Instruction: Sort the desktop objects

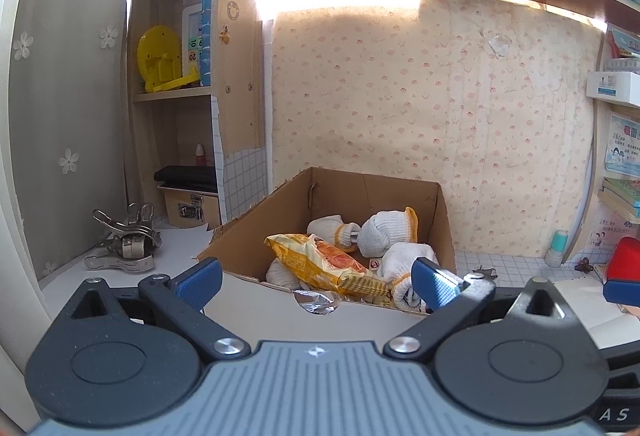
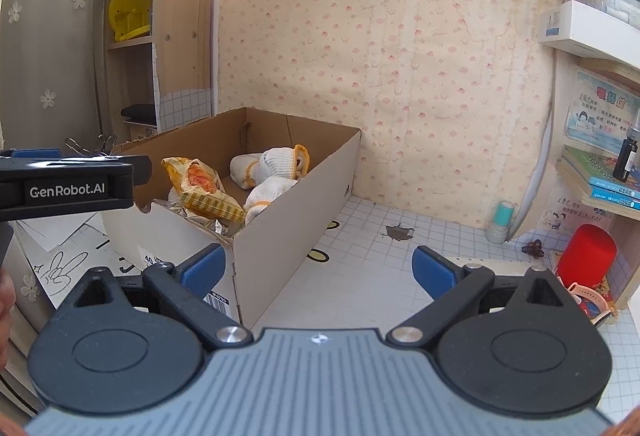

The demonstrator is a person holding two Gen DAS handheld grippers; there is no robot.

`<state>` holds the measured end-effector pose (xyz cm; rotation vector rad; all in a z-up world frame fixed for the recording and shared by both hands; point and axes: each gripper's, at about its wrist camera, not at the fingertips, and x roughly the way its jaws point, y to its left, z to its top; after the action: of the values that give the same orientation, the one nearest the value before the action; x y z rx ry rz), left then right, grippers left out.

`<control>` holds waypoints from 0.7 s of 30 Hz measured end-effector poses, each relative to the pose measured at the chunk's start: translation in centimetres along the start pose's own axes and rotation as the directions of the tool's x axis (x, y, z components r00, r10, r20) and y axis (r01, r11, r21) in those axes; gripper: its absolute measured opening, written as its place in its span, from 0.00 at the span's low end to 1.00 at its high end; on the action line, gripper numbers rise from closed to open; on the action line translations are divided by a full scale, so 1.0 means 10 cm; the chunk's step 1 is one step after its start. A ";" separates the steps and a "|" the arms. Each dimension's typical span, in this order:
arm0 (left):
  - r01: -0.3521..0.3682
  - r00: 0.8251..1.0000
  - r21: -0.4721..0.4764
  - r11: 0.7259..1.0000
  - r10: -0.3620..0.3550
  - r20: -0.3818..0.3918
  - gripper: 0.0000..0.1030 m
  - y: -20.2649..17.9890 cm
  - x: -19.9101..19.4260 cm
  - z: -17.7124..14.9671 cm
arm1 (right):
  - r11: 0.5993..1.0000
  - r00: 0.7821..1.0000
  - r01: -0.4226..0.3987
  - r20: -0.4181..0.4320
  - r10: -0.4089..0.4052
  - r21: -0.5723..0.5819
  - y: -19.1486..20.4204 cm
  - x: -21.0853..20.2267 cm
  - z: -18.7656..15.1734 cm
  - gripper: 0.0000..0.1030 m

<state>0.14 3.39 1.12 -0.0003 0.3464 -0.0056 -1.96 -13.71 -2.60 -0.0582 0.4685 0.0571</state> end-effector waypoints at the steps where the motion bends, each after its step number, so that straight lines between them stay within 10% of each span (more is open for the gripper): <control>1: -0.002 1.000 -0.003 1.000 0.002 0.000 1.00 -0.01 0.00 0.00 | 1.000 1.000 0.002 0.000 -0.002 -0.001 0.01 0.00 0.00 0.95; 21: -0.003 1.000 -0.037 0.999 0.002 -0.020 1.00 0.05 0.04 0.00 | 1.000 1.000 0.007 -0.011 -0.007 0.004 -0.02 0.03 -0.04 0.95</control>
<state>0.55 3.90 0.97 -0.0368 0.3660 0.0032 -1.89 -13.97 -3.06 -0.0558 0.4794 0.0490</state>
